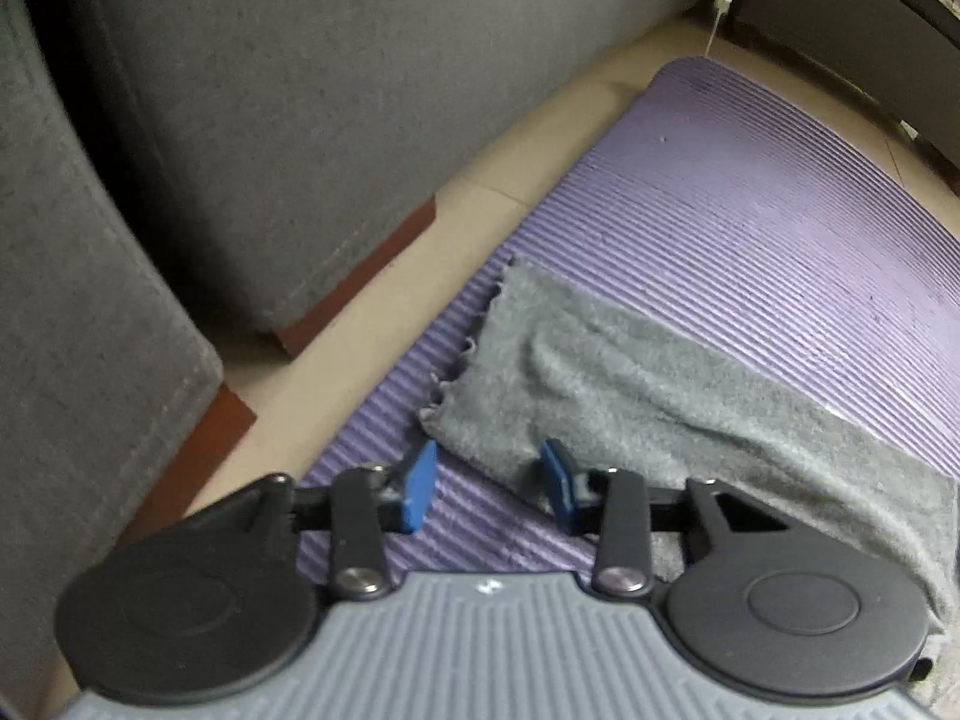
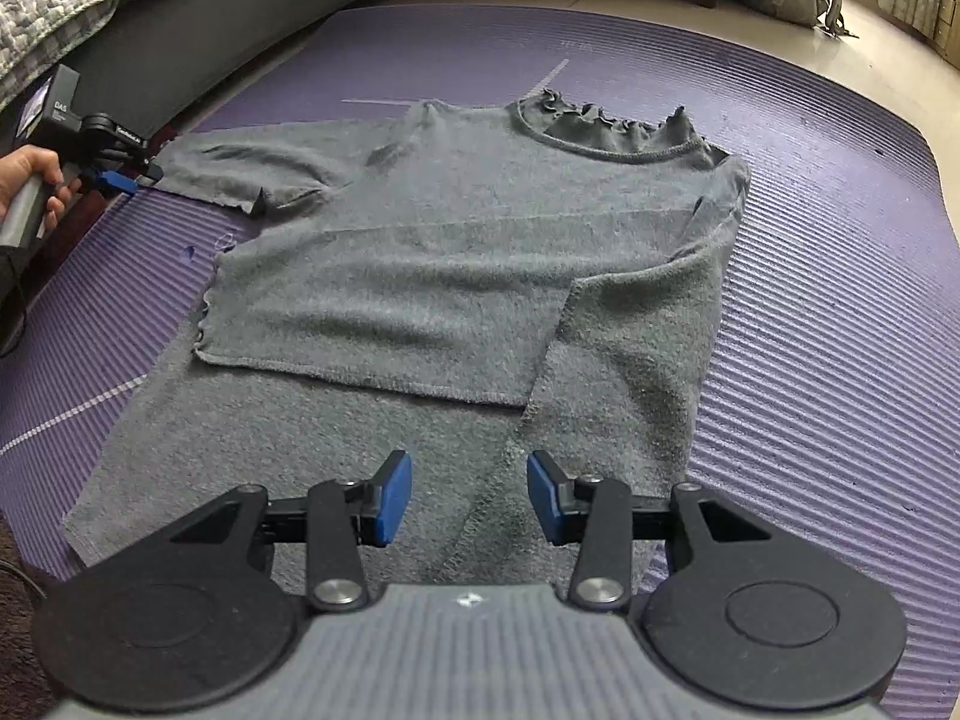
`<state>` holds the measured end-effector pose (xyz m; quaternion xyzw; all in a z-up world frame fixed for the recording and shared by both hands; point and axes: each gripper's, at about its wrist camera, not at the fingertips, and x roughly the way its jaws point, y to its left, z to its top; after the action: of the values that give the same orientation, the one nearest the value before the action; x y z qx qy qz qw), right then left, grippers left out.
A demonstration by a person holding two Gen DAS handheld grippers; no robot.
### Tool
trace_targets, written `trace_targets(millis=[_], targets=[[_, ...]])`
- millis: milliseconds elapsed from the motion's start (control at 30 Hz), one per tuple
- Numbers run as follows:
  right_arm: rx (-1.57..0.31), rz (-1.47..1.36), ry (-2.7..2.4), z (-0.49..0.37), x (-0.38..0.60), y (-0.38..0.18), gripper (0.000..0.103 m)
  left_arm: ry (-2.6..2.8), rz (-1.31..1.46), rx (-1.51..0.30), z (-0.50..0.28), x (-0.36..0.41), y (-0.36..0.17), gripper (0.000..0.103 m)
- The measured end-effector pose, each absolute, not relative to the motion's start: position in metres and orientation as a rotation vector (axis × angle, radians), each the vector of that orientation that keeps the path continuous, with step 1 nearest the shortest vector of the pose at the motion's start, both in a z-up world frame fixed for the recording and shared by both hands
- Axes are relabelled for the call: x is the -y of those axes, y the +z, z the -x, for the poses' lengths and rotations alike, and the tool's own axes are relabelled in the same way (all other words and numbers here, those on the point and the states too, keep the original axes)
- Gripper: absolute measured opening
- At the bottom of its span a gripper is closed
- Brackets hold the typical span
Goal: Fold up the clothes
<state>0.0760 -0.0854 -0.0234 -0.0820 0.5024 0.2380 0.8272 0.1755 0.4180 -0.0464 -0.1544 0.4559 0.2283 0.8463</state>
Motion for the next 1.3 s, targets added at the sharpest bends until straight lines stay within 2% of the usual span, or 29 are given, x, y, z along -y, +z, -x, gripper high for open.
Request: trace_targets(millis=[100,200,367,867,1100,1300], targets=[[-1.065,0.175,0.509,-0.075,0.085,-0.023,0.043,0.474,0.353,-0.929,-0.174,-0.416,-0.046,0.006],[-1.064,0.177,0.511,-0.074,0.085,-0.023,0.043,0.462,0.366,-0.885,-0.171,-0.412,-0.045,0.004],[-1.052,0.166,0.502,-0.076,0.087,-0.02,0.043,0.355,0.352,-0.78,-0.168,-0.385,-0.028,0.003],[-1.018,0.063,0.487,-0.081,0.1,-0.007,0.043,-0.056,0.316,-0.744,-0.165,-0.26,0.018,0.003],[-1.027,-0.209,0.49,-0.092,0.126,-0.004,0.045,-0.288,0.326,-0.757,-0.15,-0.189,0.042,0.003],[-1.031,-0.534,0.501,-0.099,0.15,-0.005,0.05,-0.423,0.309,-0.812,-0.127,-0.141,0.037,0.003]])
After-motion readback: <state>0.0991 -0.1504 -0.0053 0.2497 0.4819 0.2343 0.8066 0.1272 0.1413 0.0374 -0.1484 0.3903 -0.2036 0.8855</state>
